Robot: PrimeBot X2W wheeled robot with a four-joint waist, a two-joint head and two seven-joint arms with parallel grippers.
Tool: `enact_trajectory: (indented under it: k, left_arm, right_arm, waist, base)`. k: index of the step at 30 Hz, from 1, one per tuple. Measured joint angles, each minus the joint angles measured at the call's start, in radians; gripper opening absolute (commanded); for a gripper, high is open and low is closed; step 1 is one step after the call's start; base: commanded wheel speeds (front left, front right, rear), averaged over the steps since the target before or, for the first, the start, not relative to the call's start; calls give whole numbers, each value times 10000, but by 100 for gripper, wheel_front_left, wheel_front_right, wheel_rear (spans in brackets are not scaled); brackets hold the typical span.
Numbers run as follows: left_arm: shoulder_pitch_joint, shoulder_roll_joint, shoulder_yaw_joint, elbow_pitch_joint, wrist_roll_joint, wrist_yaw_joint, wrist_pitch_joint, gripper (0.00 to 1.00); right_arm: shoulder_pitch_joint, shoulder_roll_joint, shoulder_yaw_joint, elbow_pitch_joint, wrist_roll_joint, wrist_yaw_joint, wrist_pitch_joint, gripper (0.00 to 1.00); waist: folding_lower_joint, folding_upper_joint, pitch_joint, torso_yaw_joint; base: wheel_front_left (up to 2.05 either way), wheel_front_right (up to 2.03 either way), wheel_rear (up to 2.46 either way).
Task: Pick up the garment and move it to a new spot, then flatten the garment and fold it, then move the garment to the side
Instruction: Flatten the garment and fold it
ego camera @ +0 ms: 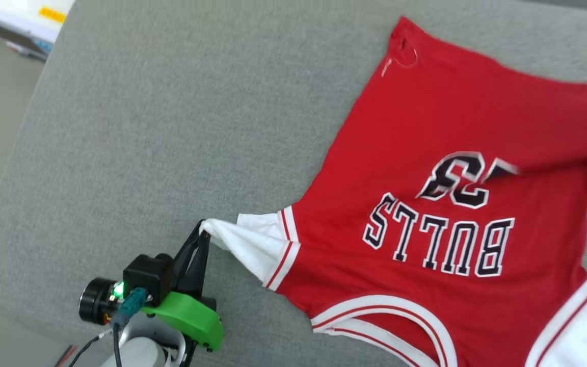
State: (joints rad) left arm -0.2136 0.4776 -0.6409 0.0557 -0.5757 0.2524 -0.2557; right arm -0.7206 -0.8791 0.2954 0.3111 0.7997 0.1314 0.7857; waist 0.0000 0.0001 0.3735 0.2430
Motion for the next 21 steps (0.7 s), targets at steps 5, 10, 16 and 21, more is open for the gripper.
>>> enact_trajectory:
  k: [5, 10, 16, 21]
  left_arm:
    - [494, 207, 90, -63, -203, 153, 2, 0]
    - [830, 393, 221, -234, -276, 278, 4, 0]
    - [936, 489, 238, -343, -316, 378, 13, 0]
    - [933, 495, 159, -337, -313, 378, 38, 0]
  right_arm:
    - [2503, -729, -420, -953, 796, 0, -848, 0]
    - [5189, -936, -1386, -1701, 1235, 0, -1478, 0]
    - [8186, -59, -2447, -2351, 1304, 0, -1889, 0]
    - [10179, 1181, -2884, -2328, 1202, 0, -1875, 0]
  waist:
    - [0, 0, -791, -489]
    - [-1, 0, -1269, -1101]
    - [0, 0, -1593, -1753]
    - [-1, 0, -1737, -1879]
  base:
    - [0, 0, 0]
    - [0, 0, 0]
    - [0, 0, 0]
    - [0, 0, 0]
